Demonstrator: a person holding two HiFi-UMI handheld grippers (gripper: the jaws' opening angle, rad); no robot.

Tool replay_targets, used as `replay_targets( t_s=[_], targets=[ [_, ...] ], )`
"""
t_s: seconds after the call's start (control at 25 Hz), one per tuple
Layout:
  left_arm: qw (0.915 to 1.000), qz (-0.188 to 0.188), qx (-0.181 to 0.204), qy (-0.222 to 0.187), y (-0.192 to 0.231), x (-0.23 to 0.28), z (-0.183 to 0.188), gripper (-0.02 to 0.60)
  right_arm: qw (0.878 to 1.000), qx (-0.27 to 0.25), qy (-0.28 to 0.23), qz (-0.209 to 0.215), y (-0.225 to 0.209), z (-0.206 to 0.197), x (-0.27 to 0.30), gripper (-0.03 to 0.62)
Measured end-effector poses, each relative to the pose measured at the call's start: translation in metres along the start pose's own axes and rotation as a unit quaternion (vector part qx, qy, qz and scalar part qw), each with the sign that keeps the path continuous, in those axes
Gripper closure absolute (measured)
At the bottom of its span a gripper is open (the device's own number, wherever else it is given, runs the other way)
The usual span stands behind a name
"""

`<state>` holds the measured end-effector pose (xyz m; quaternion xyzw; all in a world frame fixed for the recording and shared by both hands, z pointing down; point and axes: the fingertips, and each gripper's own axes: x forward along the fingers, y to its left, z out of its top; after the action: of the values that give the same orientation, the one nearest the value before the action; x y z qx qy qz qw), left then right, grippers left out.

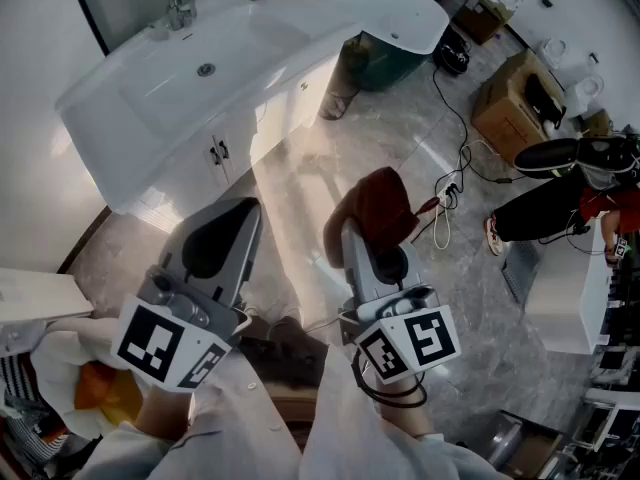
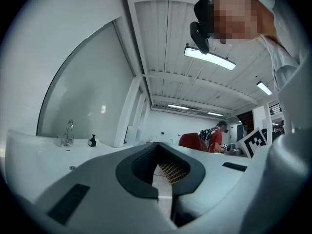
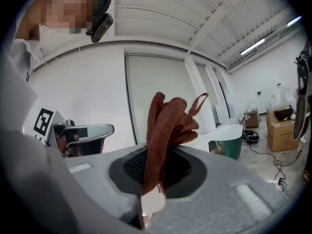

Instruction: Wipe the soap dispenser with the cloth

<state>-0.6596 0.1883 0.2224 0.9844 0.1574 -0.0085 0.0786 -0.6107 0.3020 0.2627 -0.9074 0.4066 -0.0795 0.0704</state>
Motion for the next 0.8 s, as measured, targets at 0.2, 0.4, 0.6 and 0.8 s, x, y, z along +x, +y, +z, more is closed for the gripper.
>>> replay_targets(
  t_s=[0.2, 0.4, 0.6, 0.8],
  targets=[
    [1.0000, 0.000, 0.002, 0.000, -0.002, 0.006, -0.002, 0.578, 1.000, 0.000, -0.001, 0.001, -0.006, 0.001, 0.001, 0.539],
    [1.0000, 0.000, 0.001, 0.000, -0.005, 0.014, -0.003, 0.577, 1.000, 0.002, -0.001, 0.002, -0.014, 0.001, 0.000, 0.539],
    [1.0000, -0.002, 0.003, 0.004, -0.014, 0.026, -0.007, 0.577, 1.000, 0.011, -0.003, -0.006, -0.031, 0.001, -0.004, 0.539],
    [1.0000, -0.004, 0.007, 0.000, -0.028, 0.039, -0.004, 0.578, 1.000, 0.013, -0.008, -0.010, -0.051, 0.006, -0.012, 0.539]
  ],
)
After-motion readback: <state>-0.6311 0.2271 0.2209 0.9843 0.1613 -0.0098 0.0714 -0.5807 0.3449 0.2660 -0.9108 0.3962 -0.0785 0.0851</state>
